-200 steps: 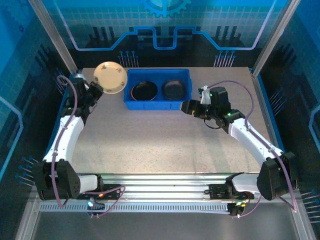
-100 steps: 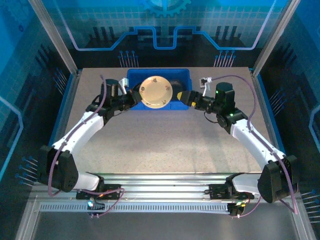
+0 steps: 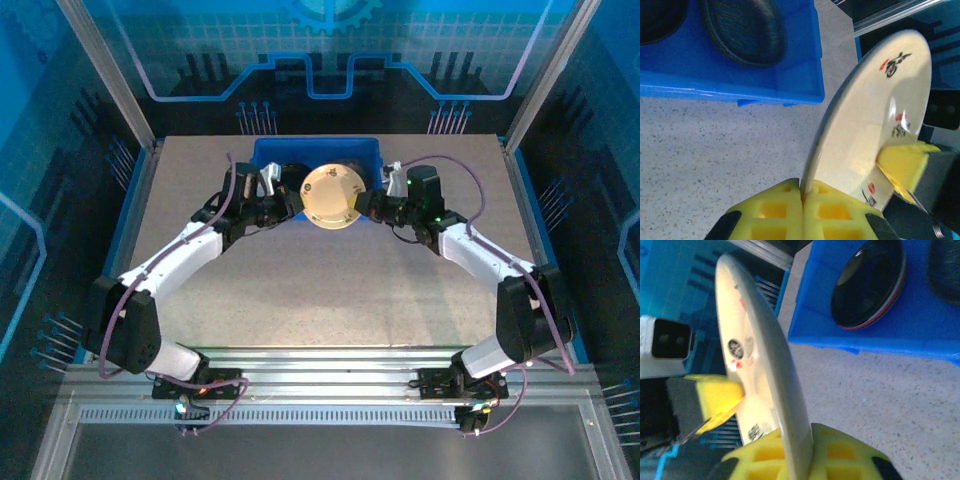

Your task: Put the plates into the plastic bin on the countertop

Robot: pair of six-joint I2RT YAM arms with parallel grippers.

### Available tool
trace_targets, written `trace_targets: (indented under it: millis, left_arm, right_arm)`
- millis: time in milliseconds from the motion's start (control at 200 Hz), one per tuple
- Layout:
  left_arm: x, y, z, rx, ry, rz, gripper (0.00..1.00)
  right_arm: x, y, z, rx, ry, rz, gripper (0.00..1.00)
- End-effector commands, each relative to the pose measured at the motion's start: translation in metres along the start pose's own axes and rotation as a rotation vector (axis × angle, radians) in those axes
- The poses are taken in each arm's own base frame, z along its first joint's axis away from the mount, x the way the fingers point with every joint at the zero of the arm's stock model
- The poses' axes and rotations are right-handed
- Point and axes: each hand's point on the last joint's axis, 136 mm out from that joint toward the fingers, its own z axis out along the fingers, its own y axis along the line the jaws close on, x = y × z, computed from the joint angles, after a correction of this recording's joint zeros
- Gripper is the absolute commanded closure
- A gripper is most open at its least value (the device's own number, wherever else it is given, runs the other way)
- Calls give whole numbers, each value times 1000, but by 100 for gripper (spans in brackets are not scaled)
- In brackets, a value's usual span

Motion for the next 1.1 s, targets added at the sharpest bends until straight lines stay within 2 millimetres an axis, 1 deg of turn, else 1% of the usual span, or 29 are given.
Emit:
trace_targets:
  millis: [0, 55, 70, 100, 120, 160, 170, 255, 410, 485, 620, 730, 810, 916, 991, 1096]
  left_arm:
    - [-7, -17, -1, 41, -1, 26, 100]
    - [-8, -12, -1, 14, -5, 27, 99]
    - [-8, -10, -2, 2, -7, 28, 89]
    - [-10, -6, -3, -26, -18, 31, 54]
    - [-11, -2, -6, -53, -31, 32, 35]
    - [-14, 7, -11, -104, -62, 35, 4]
    - [-15, 8, -12, -115, -72, 36, 2]
    - [-19, 20, -26, -174, -138, 58, 1]
    - [-11, 38, -48, -235, -200, 87, 1]
    - [-5, 46, -56, -251, -209, 81, 1]
    - [4, 60, -70, -271, -216, 49, 1]
    - [7, 70, -84, -287, -239, 29, 1]
    - [7, 78, -93, -306, -256, 11, 1]
    - [4, 82, -102, -303, -277, -7, 1]
    - [4, 85, -105, -301, -280, -13, 1]
    - [5, 91, -106, -310, -275, -23, 1]
  right_arm:
    - [-12, 26, 7, -77, -16, -48, 100]
    - [-13, 26, 9, -73, -16, -45, 100]
    - [-13, 25, 10, -71, -15, -45, 100]
    - [-14, 25, 11, -65, -16, -43, 100]
    - [-14, 24, 11, -59, -17, -41, 100]
    - [-17, 22, 13, -43, -20, -36, 100]
    - [-17, 21, 13, -39, -21, -35, 100]
    - [-25, 15, 18, 6, -22, -18, 100]
    - [-39, 1, 36, 98, 8, 28, 100]
    - [-45, -4, 48, 122, 35, 49, 100]
    - [-55, -14, 76, 132, 76, 101, 100]
    - [-62, -16, 99, 125, 97, 122, 100]
    - [-64, -24, 116, 140, 111, 137, 100]
    - [-65, -37, 137, 162, 132, 149, 100]
    - [-63, -45, 152, 174, 142, 152, 100]
    - [-62, -51, 168, 181, 147, 155, 100]
